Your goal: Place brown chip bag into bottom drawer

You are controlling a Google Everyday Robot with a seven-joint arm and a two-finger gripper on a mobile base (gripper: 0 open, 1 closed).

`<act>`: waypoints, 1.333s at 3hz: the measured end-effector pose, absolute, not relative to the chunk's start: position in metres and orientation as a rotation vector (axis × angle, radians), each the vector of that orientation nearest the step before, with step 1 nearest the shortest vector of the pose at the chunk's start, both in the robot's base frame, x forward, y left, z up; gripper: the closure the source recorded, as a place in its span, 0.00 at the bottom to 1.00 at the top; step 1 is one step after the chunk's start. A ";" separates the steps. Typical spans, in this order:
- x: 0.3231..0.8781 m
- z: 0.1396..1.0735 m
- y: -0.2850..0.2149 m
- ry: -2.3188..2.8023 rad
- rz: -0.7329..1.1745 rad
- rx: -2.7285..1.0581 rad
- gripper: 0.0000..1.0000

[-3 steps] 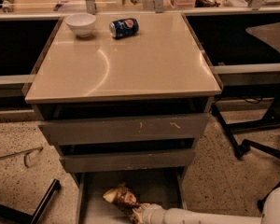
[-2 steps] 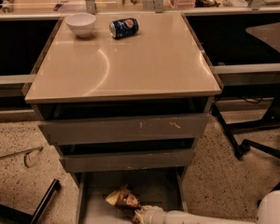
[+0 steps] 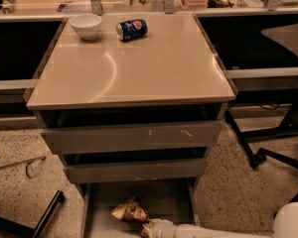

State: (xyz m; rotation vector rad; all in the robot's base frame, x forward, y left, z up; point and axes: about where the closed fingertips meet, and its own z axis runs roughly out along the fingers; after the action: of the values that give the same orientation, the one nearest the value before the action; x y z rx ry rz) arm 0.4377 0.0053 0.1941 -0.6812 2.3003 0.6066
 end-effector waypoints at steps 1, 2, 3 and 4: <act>0.438 0.194 0.005 2.300 0.607 -0.681 0.35; 0.438 0.194 0.005 2.300 0.607 -0.681 0.13; 0.438 0.194 0.005 2.300 0.607 -0.681 0.00; 0.438 0.194 0.005 2.300 0.607 -0.681 0.00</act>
Offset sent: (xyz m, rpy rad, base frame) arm 0.0000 0.0000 0.0000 0.0000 0.0000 0.0000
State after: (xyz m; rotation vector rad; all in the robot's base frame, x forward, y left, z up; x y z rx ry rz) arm 0.4376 0.0054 0.1941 -0.6813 2.3003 0.6068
